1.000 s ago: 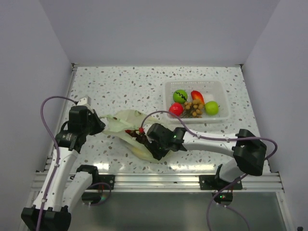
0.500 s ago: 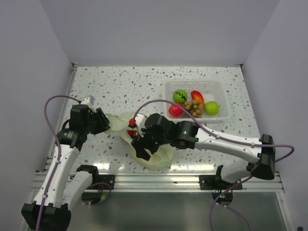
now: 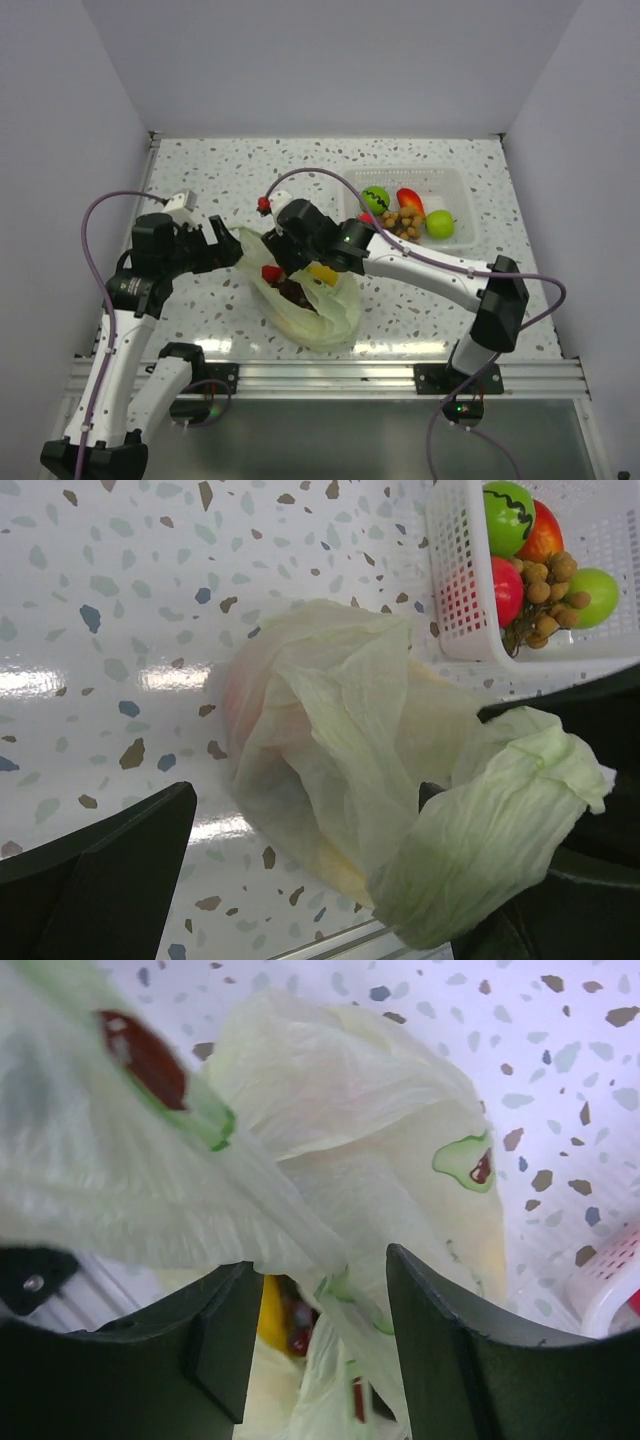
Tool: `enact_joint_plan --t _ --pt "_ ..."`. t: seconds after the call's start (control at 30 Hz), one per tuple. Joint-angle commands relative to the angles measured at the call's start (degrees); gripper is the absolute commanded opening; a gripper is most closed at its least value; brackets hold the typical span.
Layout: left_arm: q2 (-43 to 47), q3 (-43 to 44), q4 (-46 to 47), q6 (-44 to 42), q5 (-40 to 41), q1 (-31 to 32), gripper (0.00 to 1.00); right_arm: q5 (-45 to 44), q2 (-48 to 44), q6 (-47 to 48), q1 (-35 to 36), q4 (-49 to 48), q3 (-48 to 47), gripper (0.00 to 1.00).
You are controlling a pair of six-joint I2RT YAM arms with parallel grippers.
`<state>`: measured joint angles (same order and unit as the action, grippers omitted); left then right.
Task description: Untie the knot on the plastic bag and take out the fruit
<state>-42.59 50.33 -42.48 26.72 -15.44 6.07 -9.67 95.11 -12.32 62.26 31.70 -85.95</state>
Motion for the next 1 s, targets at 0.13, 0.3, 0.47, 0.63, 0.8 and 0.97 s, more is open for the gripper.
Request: enact_joint_plan --t 0.13,0.3,0.47,0.63,0.8,0.97 --pt "0.84 0.65 2.93 -3.78 -6.88 0.7 1.0 -3.25 4.91 -0.25 -3.55 -6.74 -5.1 0.37" --pt "1.02 0.13 3.54 -6.24 -9.16 2.1 1.0 -3.69 7.02 -0.34 -4.78 -8.5 -6.85 0.04" --pt "1.01 -2.68 7.05 -5.11 -11.98 2.99 1.0 -1.93 8.07 -1.04 -4.78 -8.59 -7.92 0.0" --pt "0.58 -7.94 12.58 1.74 -5.4 5.88 1.0 -1.32 7.11 -2.27 -4.78 -9.73 -6.69 0.0" --pt "-1.79 -12.26 21.46 13.35 5.05 15.45 1.0 -0.7 5.44 -2.98 -4.78 -10.17 -4.93 0.0" --pt "-3.64 -13.85 23.76 18.19 15.25 20.38 0.83 -1.66 3.77 -2.89 -4.78 -8.95 -2.12 0.0"
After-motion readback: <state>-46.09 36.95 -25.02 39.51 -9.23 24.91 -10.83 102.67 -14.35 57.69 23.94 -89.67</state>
